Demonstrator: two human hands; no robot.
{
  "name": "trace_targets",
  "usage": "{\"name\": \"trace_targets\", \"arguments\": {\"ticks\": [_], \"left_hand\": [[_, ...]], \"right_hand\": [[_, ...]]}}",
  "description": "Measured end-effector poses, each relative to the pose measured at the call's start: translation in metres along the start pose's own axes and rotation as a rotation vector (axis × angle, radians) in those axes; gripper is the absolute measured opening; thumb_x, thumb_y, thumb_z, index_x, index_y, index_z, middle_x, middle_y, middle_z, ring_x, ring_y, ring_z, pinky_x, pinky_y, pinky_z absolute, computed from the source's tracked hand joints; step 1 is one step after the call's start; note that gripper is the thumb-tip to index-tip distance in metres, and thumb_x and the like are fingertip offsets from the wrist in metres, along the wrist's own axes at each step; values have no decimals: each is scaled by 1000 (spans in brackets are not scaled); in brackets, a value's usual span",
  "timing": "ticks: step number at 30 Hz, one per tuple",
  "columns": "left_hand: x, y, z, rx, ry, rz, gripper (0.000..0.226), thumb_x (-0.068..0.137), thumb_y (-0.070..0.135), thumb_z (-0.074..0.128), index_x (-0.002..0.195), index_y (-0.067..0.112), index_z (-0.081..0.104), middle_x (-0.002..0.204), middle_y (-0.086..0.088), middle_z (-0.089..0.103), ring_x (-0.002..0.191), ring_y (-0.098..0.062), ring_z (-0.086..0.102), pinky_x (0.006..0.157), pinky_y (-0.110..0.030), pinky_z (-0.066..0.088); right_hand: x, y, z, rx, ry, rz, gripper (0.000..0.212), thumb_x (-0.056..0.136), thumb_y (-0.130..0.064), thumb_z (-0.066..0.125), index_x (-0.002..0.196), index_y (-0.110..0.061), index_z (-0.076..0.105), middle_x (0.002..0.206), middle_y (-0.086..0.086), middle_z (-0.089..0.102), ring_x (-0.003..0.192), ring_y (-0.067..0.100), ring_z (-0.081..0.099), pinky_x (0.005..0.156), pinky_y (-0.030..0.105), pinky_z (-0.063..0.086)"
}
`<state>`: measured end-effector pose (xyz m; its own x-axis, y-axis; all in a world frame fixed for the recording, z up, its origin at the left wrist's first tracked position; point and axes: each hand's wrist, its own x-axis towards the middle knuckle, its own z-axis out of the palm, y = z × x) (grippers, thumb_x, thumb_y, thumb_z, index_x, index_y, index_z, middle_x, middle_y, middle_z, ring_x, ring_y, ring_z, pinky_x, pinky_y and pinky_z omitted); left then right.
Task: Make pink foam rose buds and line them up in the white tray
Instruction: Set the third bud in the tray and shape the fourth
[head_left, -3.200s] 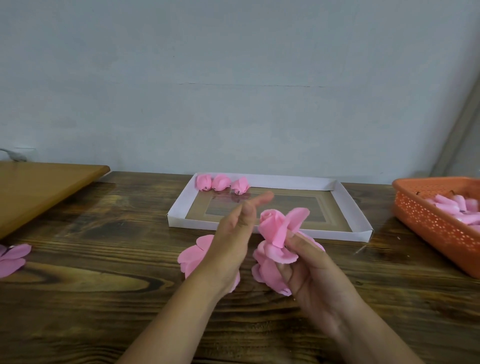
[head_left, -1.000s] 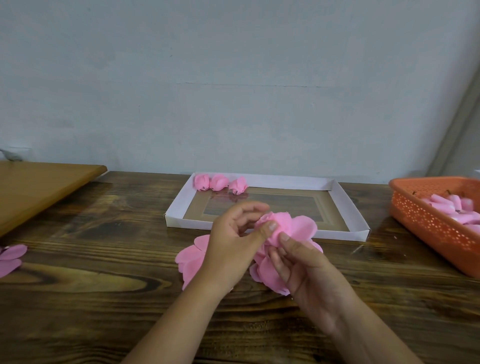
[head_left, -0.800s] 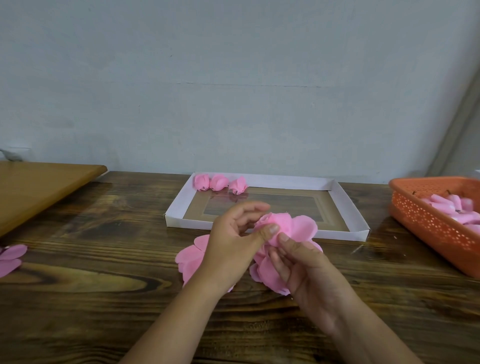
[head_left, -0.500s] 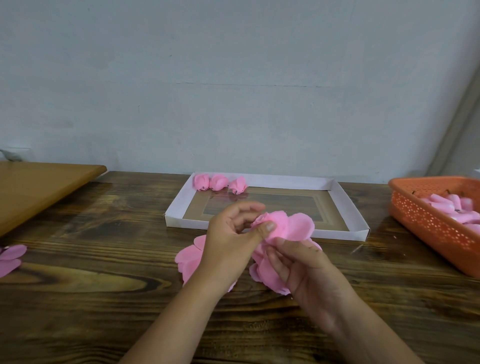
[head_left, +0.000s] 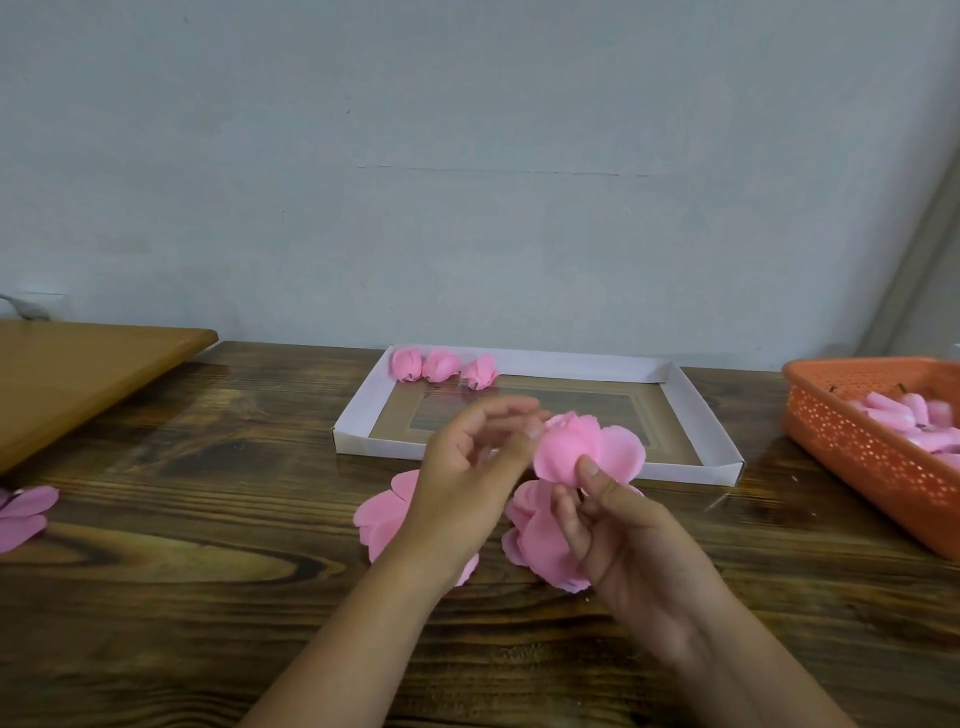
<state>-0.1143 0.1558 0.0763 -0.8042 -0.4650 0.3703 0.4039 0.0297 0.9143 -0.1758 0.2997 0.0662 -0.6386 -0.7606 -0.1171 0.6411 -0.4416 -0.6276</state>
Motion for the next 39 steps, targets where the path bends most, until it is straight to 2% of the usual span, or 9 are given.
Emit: {"name": "trace_targets", "arguments": {"ticks": [4, 8, 11, 17, 22, 26, 31, 37, 39], "left_hand": [[0, -5, -5, 225, -28, 27, 54, 90, -12, 56, 114, 36, 67, 115, 21, 72, 110, 3, 65, 82, -14, 53], [-7, -13, 0, 471, -297, 43, 70, 89, 14, 71, 136, 59, 45, 135, 33, 51, 123, 6, 54, 87, -17, 54], [-12, -14, 9, 610, -246, 160, 64, 87, 31, 78, 129, 66, 45, 128, 35, 51, 118, 8, 54, 82, -14, 54], [-10, -14, 7, 594, -72, 374, 21, 92, 10, 73, 110, 20, 76, 107, 16, 67, 103, -1, 63, 78, -12, 51], [-9, -9, 3, 609, -7, 426, 28, 85, 0, 77, 106, 19, 80, 110, 8, 69, 106, -1, 64, 83, -9, 49], [-9, -10, 4, 602, -21, 430, 24, 85, 2, 77, 103, 17, 81, 110, 10, 66, 103, -3, 64, 80, -14, 51], [-9, -9, 4, 492, -38, 396, 17, 80, 7, 80, 93, 18, 82, 100, 13, 66, 93, -7, 65, 74, -13, 49], [-9, -7, 4, 392, -19, 372, 22, 75, -2, 84, 84, 19, 81, 91, 7, 67, 83, -7, 66, 69, -15, 49], [-8, -7, 3, 375, -9, 385, 22, 74, -1, 85, 82, 19, 81, 88, 7, 67, 82, -6, 66, 70, -13, 48]], "right_hand": [[-1, -13, 0, 188, -3, 18, 26, 70, -6, 84, 85, 12, 75, 89, 23, 68, 69, 20, 73, 60, 25, 62], [-1, -18, 0, 227, -69, 9, 63, 46, -2, 99, 103, 10, 74, 110, 25, 68, 78, 18, 73, 68, 23, 62], [-2, -19, 0, 212, -100, 3, 62, 48, -3, 99, 104, 9, 74, 110, 26, 68, 76, 17, 74, 66, 22, 62], [-3, -23, 0, 215, -68, -40, 53, 38, -2, 102, 84, 8, 76, 85, 18, 68, 62, 14, 68, 58, 20, 60], [-2, -19, 2, 202, -20, -40, 58, 33, -2, 102, 84, 8, 76, 87, 16, 67, 66, 14, 68, 58, 20, 60], [-3, -17, 2, 195, -25, -21, 59, 38, -2, 102, 89, 8, 76, 90, 16, 67, 67, 14, 69, 63, 21, 61], [-2, -13, 1, 132, 15, -8, 21, 77, -18, 76, 86, 1, 77, 86, 10, 60, 65, 10, 63, 68, 18, 60], [-1, -6, 3, 27, 60, -10, 39, 80, -24, 72, 109, 1, 66, 78, 9, 64, 66, 12, 68, 66, 21, 59], [-1, -5, 3, 11, 64, 3, 33, 81, -24, 72, 103, 1, 71, 79, 10, 66, 68, 14, 69, 67, 23, 60]]}}
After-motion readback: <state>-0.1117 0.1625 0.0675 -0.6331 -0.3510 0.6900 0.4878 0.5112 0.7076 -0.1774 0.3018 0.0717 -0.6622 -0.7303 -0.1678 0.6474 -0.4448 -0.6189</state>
